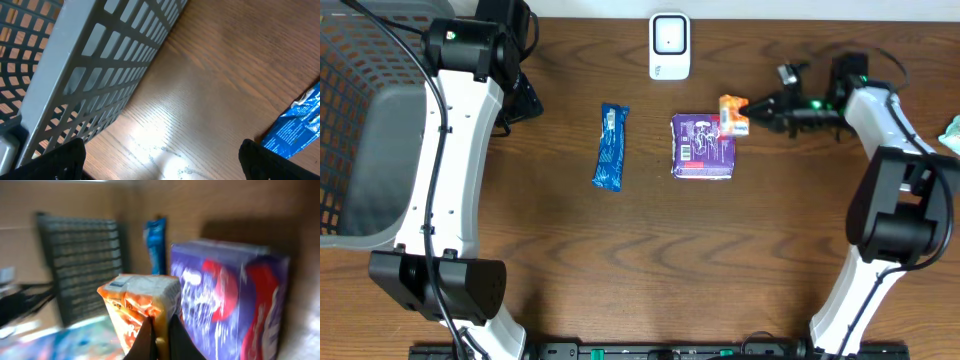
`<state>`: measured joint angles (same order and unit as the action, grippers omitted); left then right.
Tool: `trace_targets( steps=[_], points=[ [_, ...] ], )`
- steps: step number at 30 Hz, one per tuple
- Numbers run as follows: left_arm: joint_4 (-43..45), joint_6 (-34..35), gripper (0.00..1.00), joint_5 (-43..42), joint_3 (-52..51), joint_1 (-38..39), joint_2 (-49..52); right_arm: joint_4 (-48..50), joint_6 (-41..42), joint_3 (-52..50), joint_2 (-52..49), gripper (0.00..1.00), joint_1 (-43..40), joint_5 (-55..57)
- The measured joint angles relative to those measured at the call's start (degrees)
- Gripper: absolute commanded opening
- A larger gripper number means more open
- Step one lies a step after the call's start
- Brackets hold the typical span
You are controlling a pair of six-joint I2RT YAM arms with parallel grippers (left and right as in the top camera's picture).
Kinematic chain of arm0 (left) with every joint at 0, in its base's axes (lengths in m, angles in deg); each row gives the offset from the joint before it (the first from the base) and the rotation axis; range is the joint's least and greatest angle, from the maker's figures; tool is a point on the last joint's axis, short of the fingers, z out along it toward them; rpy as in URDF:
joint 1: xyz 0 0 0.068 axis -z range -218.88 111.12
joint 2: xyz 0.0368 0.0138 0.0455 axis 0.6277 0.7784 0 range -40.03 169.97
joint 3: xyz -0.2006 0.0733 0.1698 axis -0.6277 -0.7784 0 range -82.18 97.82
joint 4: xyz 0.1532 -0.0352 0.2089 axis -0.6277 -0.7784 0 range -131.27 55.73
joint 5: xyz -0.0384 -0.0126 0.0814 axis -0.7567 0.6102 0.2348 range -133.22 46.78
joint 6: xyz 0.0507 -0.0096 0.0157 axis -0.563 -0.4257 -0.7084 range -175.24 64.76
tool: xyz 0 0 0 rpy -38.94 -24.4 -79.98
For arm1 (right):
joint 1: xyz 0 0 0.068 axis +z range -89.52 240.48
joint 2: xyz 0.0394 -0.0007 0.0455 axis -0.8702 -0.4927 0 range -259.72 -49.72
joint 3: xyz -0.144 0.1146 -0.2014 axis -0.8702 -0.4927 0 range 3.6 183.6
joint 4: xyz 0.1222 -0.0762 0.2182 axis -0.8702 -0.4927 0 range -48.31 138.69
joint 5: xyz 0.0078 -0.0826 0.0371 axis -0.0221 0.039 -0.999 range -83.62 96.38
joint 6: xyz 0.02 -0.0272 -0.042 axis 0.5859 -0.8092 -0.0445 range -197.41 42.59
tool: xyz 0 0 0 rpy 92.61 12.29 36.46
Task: Scan the item barcode
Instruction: 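Hold the orange packet up to the white scanner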
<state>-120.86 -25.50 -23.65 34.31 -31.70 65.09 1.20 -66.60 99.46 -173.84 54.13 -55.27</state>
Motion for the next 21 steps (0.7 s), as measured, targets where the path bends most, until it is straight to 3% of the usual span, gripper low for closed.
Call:
trace_targets(
  steps=[6, 12, 21],
  points=[
    [0.0, 0.0, 0.98, 0.0, 0.0, 0.0, 0.0, 1.5, 7.0, 13.7, 0.1, 0.01, 7.0, 20.8],
    [0.0, 0.0, 0.98, 0.0, 0.0, 0.0, 0.0, 16.2, 6.9, 20.4, 1.2, 0.01, 14.6, 46.3],
    [0.0, 0.0, 0.98, 0.0, 0.0, 0.0, 0.0, 33.2, -16.0, 20.7, 0.7, 0.01, 27.7, 75.4]
  ],
)
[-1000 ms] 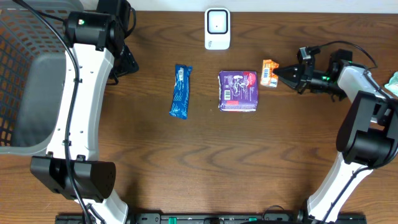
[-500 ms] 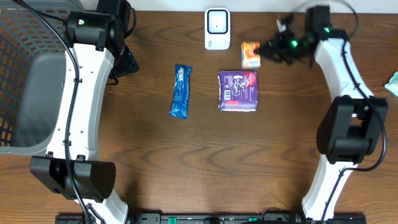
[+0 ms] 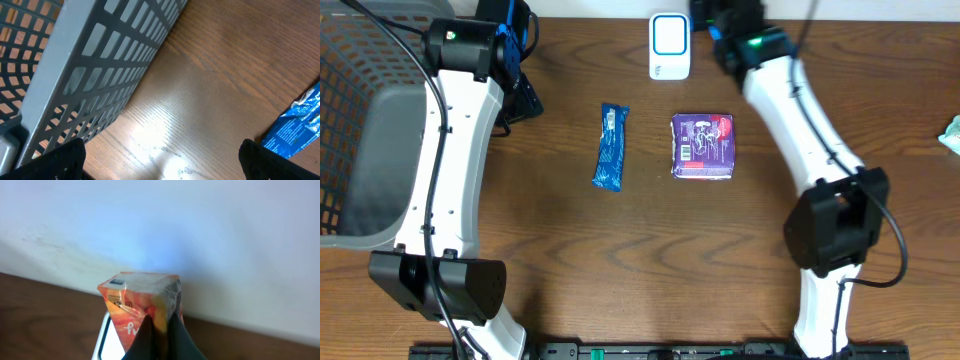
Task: Scan the item barcode
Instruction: 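Hold the orange packet up to the white scanner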
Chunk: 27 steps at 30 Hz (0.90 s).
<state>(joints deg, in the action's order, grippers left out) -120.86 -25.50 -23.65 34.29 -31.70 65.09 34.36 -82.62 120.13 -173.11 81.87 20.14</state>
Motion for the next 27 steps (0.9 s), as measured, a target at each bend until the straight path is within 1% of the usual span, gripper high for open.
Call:
trace_targets(
  steps=[5, 11, 20, 24, 27],
  points=[
    [0.0, 0.0, 0.98, 0.0, 0.0, 0.0, 0.0, 4.8, -12.0, 0.6, -4.8, 0.01, 4.4, 6.7],
    [0.0, 0.0, 0.98, 0.0, 0.0, 0.0, 0.0, 4.5, -17.4, 0.4, -12.1, 0.01, 4.6, 11.2],
    [0.0, 0.0, 0.98, 0.0, 0.0, 0.0, 0.0, 6.1, -19.3, 0.0, -13.4, 0.01, 4.4, 19.6],
    [0.0, 0.0, 0.98, 0.0, 0.0, 0.0, 0.0, 6.2, -17.3, 0.0, -13.2, 0.01, 3.7, 25.5],
    [0.0, 0.0, 0.98, 0.0, 0.0, 0.0, 0.0, 2.8, -14.0, 0.0, -12.6, 0.01, 1.5, 28.9]
  ],
)
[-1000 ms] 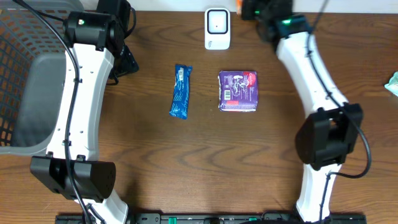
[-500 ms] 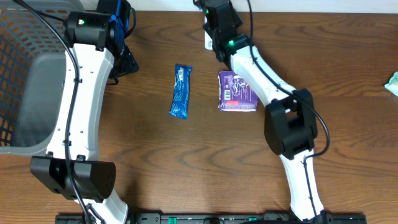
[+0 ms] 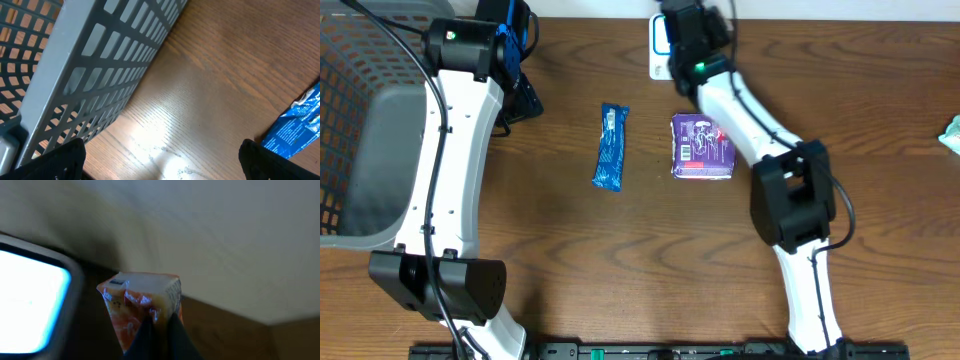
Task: Scan the item barcode
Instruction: 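Hold the orange packet up to the white scanner, then carry the orange packet to the far right and release it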
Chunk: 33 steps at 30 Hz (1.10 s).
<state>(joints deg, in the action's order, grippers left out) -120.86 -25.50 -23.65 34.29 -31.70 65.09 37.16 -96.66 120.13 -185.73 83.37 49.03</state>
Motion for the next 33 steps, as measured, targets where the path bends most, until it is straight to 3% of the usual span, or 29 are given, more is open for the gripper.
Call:
trace_targets(
  steps=[13, 17, 18, 19, 21, 22, 25, 26, 33],
  points=[
    [0.0, 0.0, 0.98, 0.0, 0.0, 0.0, 0.0, -36.6, 25.3, 0.4, 5.6, 0.02, -23.2, 4.4],
    [0.0, 0.0, 0.98, 0.0, 0.0, 0.0, 0.0, -42.9, 33.1, 0.3, 5.6, 0.01, -30.3, 4.3],
    [0.0, 0.0, 0.98, 0.0, 0.0, 0.0, 0.0, -43.9, 34.6, 0.4, 5.6, 0.04, -32.0, 4.3],
    [0.0, 0.0, 0.98, 0.0, 0.0, 0.0, 0.0, -44.7, 36.0, 0.4, 5.6, 0.16, -33.7, 4.1],
    [0.0, 0.0, 0.98, 0.0, 0.0, 0.0, 0.0, -45.7, 38.2, 0.4, 5.6, 0.29, -37.1, 2.8],
    [0.0, 0.0, 0.98, 0.0, 0.0, 0.0, 0.0, -46.2, 38.9, 0.4, 5.6, 0.42, -38.8, 1.9],
    [0.0, 0.0, 0.98, 0.0, 0.0, 0.0, 0.0, -47.3, 40.1, 0.4, 5.6, 0.95, -43.1, -0.5],
    [0.0, 0.0, 0.98, 0.0, 0.0, 0.0, 0.0, -47.4, 40.3, 0.4, 5.6, 0.99, -44.2, -1.6],
    [0.0, 0.0, 0.98, 0.0, 0.0, 0.0, 0.0, -47.1, 40.5, 0.4, 5.6, 0.99, -46.9, -15.5]
  ],
)
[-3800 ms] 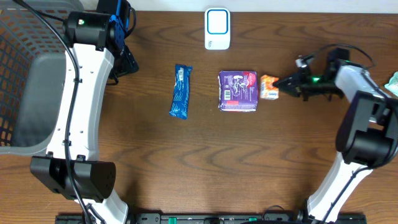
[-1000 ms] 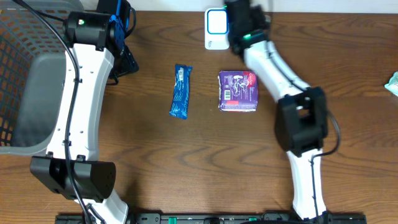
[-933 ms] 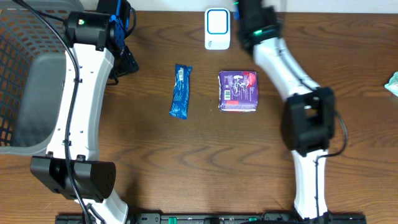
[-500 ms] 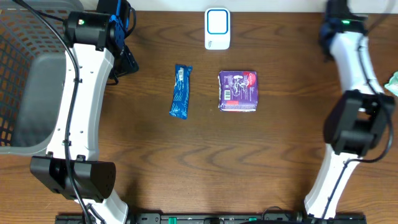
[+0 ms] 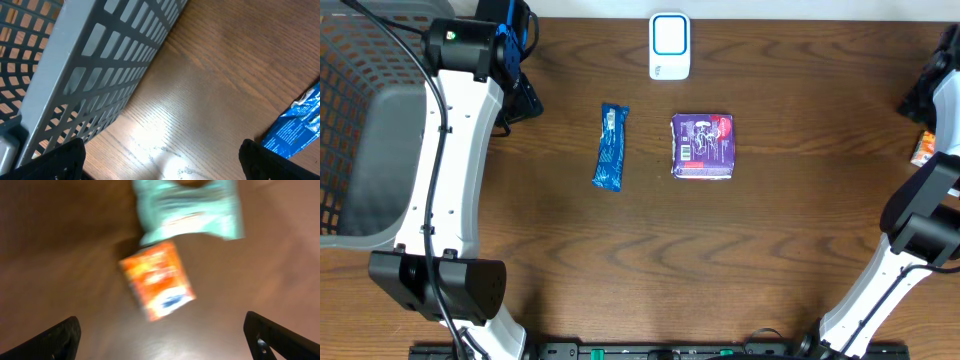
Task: Scan the item barcode
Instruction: 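Carry the orange packet to the far right and release it, then grasp the pink-purple bag with the right gripper and lift it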
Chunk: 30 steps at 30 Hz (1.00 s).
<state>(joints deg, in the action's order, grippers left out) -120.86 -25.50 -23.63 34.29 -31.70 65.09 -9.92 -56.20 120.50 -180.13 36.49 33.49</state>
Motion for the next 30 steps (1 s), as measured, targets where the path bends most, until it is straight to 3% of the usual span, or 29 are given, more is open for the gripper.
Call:
trace_targets(
  steps=[10, 17, 24, 28, 30],
  points=[
    [0.0, 0.0, 0.98, 0.0, 0.0, 0.0, 0.0, -1.0, -5.1, -0.6, 0.0, 0.98, 3.6, -40.8],
    [0.0, 0.0, 0.98, 0.0, 0.0, 0.0, 0.0, -2.4, -8.3, -7.7, 0.0, 0.99, 11.9, -51.0],
    [0.0, 0.0, 0.98, 0.0, 0.0, 0.0, 0.0, 3.8, -9.8, -16.2, 0.0, 0.96, 20.9, -59.3],
    [0.0, 0.0, 0.98, 0.0, 0.0, 0.0, 0.0, 8.1, -10.3, -18.3, 0.2, 0.81, 23.1, -65.6],
    [0.0, 0.0, 0.98, 0.0, 0.0, 0.0, 0.0, 8.3, -10.7, -18.9, 0.2, 0.56, 23.3, -67.3]
  ],
)
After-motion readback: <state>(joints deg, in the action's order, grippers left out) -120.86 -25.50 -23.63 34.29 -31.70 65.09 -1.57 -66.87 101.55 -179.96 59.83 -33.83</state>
